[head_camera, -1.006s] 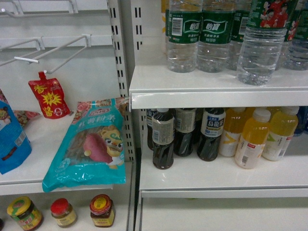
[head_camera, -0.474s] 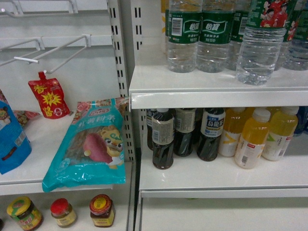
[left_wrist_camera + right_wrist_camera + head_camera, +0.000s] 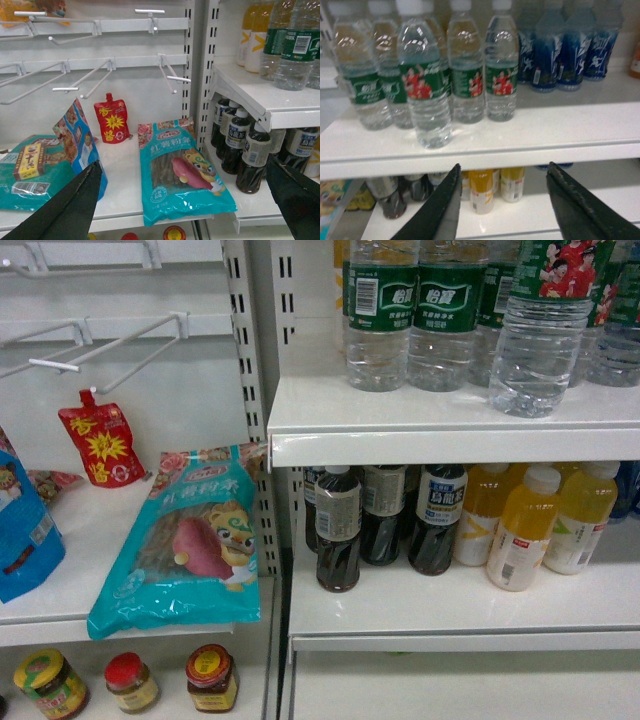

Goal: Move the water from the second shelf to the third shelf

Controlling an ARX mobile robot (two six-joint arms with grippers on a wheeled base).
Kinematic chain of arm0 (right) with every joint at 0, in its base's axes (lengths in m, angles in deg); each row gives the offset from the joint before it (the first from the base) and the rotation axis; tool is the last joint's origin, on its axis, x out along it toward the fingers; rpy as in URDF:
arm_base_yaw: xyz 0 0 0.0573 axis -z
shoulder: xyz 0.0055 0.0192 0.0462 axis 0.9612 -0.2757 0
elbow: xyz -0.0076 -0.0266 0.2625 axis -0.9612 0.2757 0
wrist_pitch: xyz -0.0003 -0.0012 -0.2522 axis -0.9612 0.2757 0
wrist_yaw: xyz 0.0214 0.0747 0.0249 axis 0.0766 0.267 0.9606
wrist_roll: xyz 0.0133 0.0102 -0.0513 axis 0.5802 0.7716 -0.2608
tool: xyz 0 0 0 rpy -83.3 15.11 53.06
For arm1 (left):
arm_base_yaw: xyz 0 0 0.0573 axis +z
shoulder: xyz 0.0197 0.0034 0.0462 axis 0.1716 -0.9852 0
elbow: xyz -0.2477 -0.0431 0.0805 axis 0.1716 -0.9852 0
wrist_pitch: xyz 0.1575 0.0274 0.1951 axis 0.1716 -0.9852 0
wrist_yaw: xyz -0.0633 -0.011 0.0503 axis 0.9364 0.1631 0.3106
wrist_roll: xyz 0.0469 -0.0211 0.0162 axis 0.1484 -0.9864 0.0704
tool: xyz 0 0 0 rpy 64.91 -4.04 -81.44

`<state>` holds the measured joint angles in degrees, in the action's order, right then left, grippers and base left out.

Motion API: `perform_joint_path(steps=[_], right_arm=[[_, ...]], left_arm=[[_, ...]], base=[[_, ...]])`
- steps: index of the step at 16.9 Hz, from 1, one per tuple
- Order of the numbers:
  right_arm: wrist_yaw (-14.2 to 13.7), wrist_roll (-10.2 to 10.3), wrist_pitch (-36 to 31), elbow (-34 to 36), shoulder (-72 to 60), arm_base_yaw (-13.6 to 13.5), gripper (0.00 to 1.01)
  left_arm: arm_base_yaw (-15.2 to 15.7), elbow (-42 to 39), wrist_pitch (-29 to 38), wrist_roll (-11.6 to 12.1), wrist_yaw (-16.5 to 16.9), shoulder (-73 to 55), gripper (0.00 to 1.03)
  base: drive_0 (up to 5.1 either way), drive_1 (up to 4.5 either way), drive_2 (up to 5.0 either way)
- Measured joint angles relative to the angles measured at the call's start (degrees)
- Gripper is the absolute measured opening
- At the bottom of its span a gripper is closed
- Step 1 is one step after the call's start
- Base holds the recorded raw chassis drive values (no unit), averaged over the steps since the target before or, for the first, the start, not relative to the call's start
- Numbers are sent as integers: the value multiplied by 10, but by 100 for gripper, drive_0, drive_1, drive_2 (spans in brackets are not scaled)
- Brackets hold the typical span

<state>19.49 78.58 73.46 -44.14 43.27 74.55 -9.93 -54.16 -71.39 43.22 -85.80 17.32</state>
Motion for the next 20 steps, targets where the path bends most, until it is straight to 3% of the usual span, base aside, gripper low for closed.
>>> perform_joint_path(steps=[2, 4, 5, 8, 10, 20], right_arm=[[7, -6, 81, 86, 152, -5, 31], [7, -6, 90, 130, 249, -5, 6], [7, -8, 86, 140, 256, -5, 2], [7, -8, 88, 176, 286, -5, 2], [7, -8, 156, 193, 361, -5, 2], [7, -8, 142, 222, 395, -5, 2]], left_arm=[[0, 0, 0, 0, 0, 0, 98], [0, 0, 0, 0, 0, 0, 98], [0, 0, 0, 0, 0, 0, 98], [0, 0, 0, 0, 0, 0, 98], [0, 0, 0, 0, 0, 0, 98], [0, 0, 0, 0, 0, 0, 98]], base=[[0, 0, 0], [0, 0, 0], [0, 0, 0], [0, 0, 0], [0, 0, 0], [0, 0, 0]])
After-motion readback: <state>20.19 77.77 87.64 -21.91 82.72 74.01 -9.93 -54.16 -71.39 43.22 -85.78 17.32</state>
